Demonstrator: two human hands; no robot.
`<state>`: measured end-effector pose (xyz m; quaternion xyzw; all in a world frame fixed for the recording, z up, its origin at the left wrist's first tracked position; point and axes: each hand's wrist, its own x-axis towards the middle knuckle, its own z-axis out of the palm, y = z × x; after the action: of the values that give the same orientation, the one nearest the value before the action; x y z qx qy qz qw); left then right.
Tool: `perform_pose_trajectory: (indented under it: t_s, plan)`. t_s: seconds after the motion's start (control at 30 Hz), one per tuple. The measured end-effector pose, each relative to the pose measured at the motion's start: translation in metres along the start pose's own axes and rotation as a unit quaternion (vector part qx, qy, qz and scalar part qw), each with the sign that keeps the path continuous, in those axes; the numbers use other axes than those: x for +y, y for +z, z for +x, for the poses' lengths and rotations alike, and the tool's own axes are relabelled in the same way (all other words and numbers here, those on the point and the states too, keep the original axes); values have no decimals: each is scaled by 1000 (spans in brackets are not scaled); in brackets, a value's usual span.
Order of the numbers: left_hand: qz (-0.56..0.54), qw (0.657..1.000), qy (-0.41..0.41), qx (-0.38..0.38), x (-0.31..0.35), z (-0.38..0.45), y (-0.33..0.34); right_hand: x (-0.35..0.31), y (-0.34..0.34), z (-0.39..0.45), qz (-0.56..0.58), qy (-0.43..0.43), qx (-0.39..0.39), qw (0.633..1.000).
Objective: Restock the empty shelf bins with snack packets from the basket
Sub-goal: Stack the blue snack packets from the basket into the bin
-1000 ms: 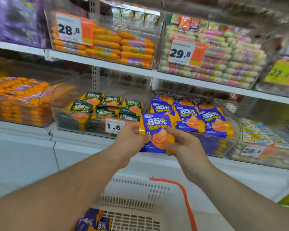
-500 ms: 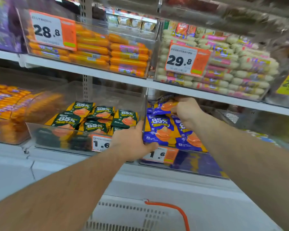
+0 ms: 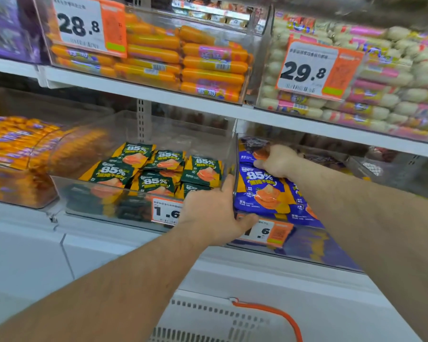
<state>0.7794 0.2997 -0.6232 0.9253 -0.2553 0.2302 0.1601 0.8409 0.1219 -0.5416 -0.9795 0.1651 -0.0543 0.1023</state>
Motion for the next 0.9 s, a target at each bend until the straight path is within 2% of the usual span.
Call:
perform_pose_trajectory:
  t_s: [0.33, 0.43, 0.5, 0.53, 0.57, 0.63, 0.67, 0.7, 0.73, 0.8, 0.83, 0.9]
  plan:
    - [12, 999, -4, -33, -3, 3, 5, 0, 5, 11, -32, 16, 25, 999]
    - [-9, 998, -13, -63, -4, 6, 2, -3, 2, -7, -28, 0, 87, 996]
    - [-65, 995, -27, -77, -2, 7, -4, -6, 5, -28, -23, -70, 179, 981]
    - [-116, 991, -31, -65, -3, 5, -9, -8, 9, -42, -12, -119, 241, 963]
    - [-170, 985, -23, -18, -6, 0, -13, -11, 14, -57, 15, -174, 308, 935]
    - [-212, 968, 27, 131, -17, -21, -20, -19, 29, -92, 96, -265, 399, 873]
    - [-202, 962, 43, 177, -26, -38, -20, -23, 42, -111, 133, -295, 413, 851]
    - [-189, 964, 49, 179, -37, -58, -17, -27, 62, -128, 168, -308, 406, 844]
    - [-182, 973, 36, 135, -48, -81, -11, -31, 86, -147, 204, -305, 379, 850]
    - [-176, 983, -45, -35, -67, -126, 0, -36, 142, -184, 275, -266, 293, 876]
    - [-164, 975, -85, -126, -77, -146, 9, -37, 174, -200, 292, -236, 231, 898]
    - [-136, 950, -131, -247, -94, -176, 27, -35, 231, -227, 285, -166, 74, 941]
